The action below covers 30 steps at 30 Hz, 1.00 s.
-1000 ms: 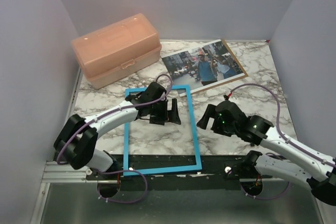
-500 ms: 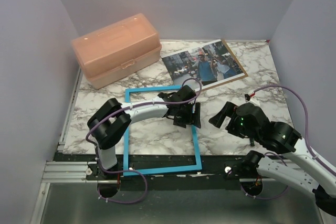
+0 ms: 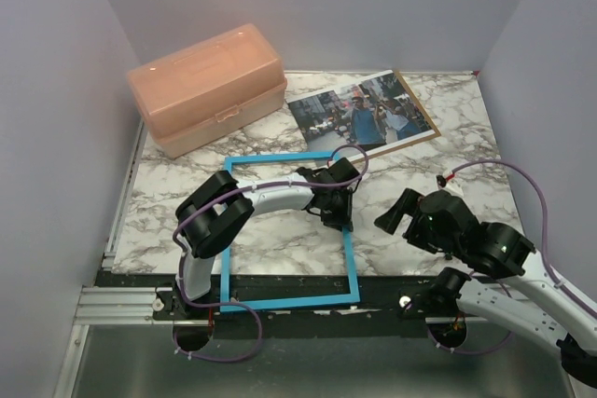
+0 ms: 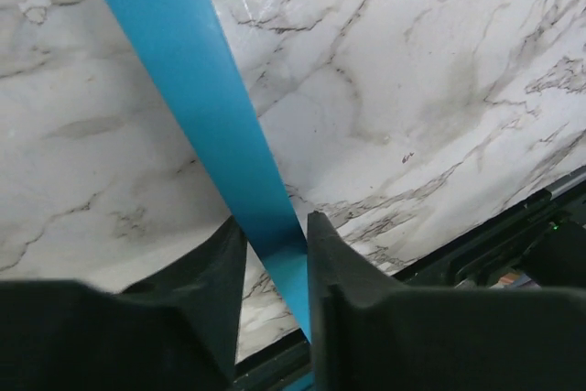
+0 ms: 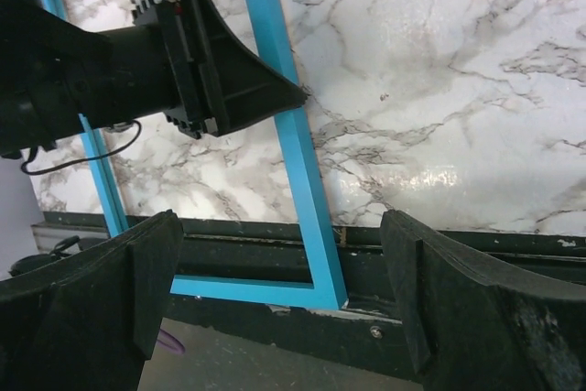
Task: Put the photo into the frame
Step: Turn over the photo frame at the center of the board.
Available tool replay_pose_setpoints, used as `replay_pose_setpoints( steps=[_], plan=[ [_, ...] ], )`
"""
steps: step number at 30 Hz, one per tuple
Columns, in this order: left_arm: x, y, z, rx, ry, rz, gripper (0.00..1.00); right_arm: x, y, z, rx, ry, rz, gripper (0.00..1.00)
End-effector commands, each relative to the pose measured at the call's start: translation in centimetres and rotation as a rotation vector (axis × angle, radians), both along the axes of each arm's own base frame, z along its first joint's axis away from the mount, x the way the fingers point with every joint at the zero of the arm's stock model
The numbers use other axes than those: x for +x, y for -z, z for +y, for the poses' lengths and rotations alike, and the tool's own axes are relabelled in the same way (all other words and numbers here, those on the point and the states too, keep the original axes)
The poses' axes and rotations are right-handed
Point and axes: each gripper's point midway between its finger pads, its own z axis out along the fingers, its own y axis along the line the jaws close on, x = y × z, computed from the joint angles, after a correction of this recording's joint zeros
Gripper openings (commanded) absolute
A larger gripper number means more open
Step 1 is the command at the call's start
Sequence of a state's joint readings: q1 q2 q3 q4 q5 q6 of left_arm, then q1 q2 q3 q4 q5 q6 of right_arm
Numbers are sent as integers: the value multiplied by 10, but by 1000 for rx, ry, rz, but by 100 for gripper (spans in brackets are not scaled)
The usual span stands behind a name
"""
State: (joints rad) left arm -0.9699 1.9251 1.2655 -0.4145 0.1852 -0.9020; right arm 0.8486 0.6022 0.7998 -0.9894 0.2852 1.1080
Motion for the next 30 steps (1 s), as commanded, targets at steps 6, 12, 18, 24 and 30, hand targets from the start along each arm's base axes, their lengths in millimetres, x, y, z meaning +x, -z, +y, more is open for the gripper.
replay_pose_setpoints(
  steps=[6, 12, 18, 24, 30],
  plan=[
    [3, -28, 2, -42, 25, -93, 0, -3, 29, 11, -15, -27, 74, 97],
    [0, -72, 8, -110, 55, -155, 0, -4, 40, 22, -4, -68, 103, 97],
    [-7, -124, 10, -209, 74, -210, 0, -7, 25, 42, 113, -155, 54, 97],
    [-16, -184, 5, -357, 103, -252, 0, -16, -12, 84, 329, -352, -40, 95],
    [-21, -231, 3, -478, 101, -290, 0, -15, -12, 106, 388, -423, -40, 92]
  ],
)
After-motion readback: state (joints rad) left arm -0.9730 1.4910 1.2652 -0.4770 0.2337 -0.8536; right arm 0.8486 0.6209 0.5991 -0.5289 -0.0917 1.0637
